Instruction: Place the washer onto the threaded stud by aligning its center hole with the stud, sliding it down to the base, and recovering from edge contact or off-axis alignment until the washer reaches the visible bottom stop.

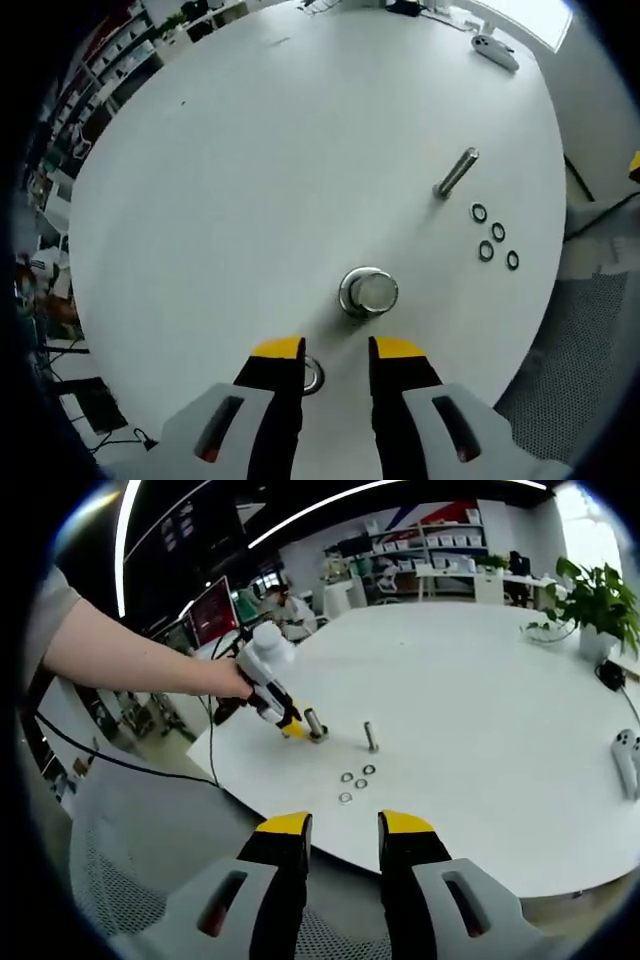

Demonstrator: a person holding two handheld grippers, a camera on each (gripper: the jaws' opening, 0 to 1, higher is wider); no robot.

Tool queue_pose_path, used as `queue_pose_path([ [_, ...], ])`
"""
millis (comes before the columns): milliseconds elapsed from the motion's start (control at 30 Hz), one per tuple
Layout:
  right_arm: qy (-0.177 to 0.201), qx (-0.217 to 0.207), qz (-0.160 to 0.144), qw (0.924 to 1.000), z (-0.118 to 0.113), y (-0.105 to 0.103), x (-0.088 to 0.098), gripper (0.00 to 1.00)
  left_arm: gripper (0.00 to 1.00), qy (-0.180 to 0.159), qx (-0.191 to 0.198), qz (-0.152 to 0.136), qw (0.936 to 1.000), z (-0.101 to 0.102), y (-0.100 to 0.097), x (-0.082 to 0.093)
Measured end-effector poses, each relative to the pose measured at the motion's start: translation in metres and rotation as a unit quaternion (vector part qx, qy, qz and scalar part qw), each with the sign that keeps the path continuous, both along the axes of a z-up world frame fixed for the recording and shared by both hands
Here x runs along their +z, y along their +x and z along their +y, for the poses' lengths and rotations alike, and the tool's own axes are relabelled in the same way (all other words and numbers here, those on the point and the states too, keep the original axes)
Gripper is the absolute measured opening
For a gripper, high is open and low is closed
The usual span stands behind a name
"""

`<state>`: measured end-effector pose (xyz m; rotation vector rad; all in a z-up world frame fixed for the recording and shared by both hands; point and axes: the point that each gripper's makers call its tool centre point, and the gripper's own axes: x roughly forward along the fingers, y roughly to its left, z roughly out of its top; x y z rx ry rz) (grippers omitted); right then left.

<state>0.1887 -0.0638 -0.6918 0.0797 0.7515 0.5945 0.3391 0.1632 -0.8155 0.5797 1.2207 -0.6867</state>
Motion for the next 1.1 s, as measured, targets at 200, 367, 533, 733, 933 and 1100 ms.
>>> queue_pose_path([
  [200,0.0,0.0,0.0,1.0,0.0,0.0,0.0,0.29,0.24,0.011,0.013,0.004,0.9999,0.018,-0.007,-0.003],
  [367,-0.002,0.002,0.001,1.0,0.0,0.0,-0.001,0.29,0.25,0.021,0.017,0.004,0.9996,0.031,-0.009,-0.008],
  [533,-0.002,-0.003,0.002,1.0,-0.001,0.001,-0.001,0.28,0.25,0.027,0.024,0.009,0.9993,0.039,-0.006,-0.015],
  [733,-0.004,-0.001,0.003,1.0,-0.001,0.001,-0.002,0.28,0.26,0.027,0.019,0.01,0.9994,0.04,-0.002,-0.018],
  [933,-0.005,0.0,0.003,1.0,-0.002,0.0,-0.002,0.28,0.25,0.016,0.03,0.014,0.9993,0.038,0.001,-0.021],
  [1100,-0.005,0.004,0.005,1.0,-0.001,-0.001,-0.002,0.27,0.21,0.006,0.03,0.025,0.9992,0.035,-0.001,-0.022],
])
